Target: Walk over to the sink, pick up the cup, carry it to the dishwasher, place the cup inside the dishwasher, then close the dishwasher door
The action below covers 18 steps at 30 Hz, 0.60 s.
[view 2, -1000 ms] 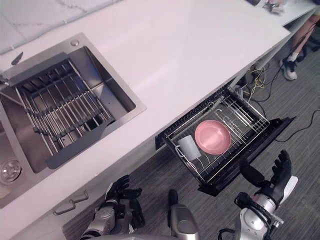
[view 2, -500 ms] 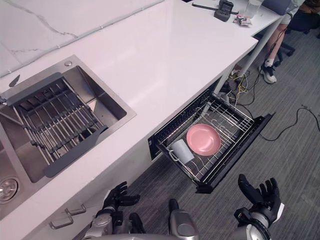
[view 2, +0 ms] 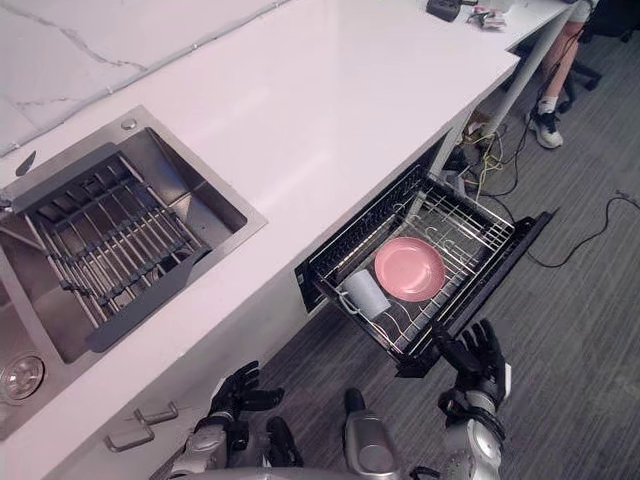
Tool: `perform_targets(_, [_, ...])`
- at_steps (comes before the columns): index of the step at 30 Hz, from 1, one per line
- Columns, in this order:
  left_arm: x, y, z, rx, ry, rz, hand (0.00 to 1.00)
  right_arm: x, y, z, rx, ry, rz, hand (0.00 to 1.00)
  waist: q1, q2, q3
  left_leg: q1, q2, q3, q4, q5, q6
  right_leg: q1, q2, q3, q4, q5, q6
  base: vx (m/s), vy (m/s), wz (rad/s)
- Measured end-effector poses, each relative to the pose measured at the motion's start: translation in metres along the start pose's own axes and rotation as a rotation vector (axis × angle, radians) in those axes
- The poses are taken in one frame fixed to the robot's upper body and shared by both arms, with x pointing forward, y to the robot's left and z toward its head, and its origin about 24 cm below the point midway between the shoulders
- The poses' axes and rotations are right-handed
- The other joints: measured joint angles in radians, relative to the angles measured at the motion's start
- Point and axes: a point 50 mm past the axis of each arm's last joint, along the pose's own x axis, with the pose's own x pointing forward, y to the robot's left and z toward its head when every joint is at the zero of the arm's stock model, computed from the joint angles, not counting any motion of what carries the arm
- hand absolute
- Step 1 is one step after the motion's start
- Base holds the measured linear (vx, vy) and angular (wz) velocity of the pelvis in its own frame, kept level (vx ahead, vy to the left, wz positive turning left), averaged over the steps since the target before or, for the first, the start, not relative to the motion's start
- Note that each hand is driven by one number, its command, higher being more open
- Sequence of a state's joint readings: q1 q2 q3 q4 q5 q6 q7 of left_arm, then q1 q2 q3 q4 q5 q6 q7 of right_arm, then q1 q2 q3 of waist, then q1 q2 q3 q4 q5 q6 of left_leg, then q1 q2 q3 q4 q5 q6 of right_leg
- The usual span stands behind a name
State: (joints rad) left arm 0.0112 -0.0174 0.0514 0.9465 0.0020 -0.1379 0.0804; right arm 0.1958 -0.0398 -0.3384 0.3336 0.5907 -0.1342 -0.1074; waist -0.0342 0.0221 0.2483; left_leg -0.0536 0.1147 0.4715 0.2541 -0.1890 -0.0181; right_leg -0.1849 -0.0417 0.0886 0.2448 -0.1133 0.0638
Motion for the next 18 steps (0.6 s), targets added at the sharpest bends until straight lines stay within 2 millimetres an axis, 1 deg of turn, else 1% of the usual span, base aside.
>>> perform_targets(3, [0.000,0.003,0.000,0.005,0.000,0.005,0.90,0.001,-0.005,0.001,0.010,-0.005,-0.007,0.90,0.004,0.002,-0.001,-0.001,-0.007,-0.016,-0.025,0.017,-0.004,0.007,-0.003,-0.016,-0.009,0.002,-0.001,0.04,-0.024,0.22])
perform_targets(6, [0.000,0.005,-0.001,0.009,0.002,0.008,0.90,0.004,-0.012,0.003,0.015,-0.005,-0.016,0.90,0.004,0.003,-0.001,-0.003,-0.024,-0.044,-0.066,0.049,-0.004,0.013,-0.013,-0.042,-0.033,0.014,-0.003,0.01,-0.016,0.25])
perform_targets(9, [0.000,0.007,0.000,0.015,0.002,0.011,0.90,0.008,-0.010,0.004,0.013,-0.006,0.000,0.90,0.006,0.003,-0.001,-0.007,-0.032,-0.057,-0.091,0.073,0.000,0.019,-0.018,-0.055,-0.062,0.037,-0.005,-0.03,0.004,0.13])
perform_targets(12, [0.000,0.010,-0.001,0.025,0.004,0.015,0.90,0.013,0.001,0.007,0.038,-0.018,0.034,0.90,0.006,0.008,0.001,-0.024,-0.045,-0.079,-0.105,0.098,0.009,0.021,-0.028,-0.067,-0.095,0.068,-0.007,-0.10,0.016,0.16])
perform_targets(13, [0.000,0.014,-0.001,0.036,0.005,0.019,0.90,0.015,0.008,0.009,0.038,-0.026,0.057,0.90,0.007,0.009,0.002,-0.036,-0.051,-0.116,-0.108,0.105,0.015,0.020,-0.030,-0.079,-0.108,0.083,-0.007,-0.13,0.005,0.20])
perform_targets(15, [0.001,0.017,-0.001,0.043,0.004,0.026,0.90,0.020,0.017,0.013,0.047,-0.039,0.075,0.90,0.017,0.012,0.004,-0.048,-0.061,-0.152,-0.119,0.110,0.021,0.013,-0.033,-0.088,-0.121,0.098,-0.008,-0.15,0.005,0.17])
perform_targets(18, [0.000,0.021,-0.002,0.050,0.008,0.034,0.90,0.027,0.028,0.022,0.052,-0.066,0.099,0.90,0.022,0.025,0.012,-0.070,-0.073,-0.179,-0.143,0.133,0.018,0.006,-0.044,-0.116,-0.146,0.110,-0.009,-0.17,0.013,0.30])
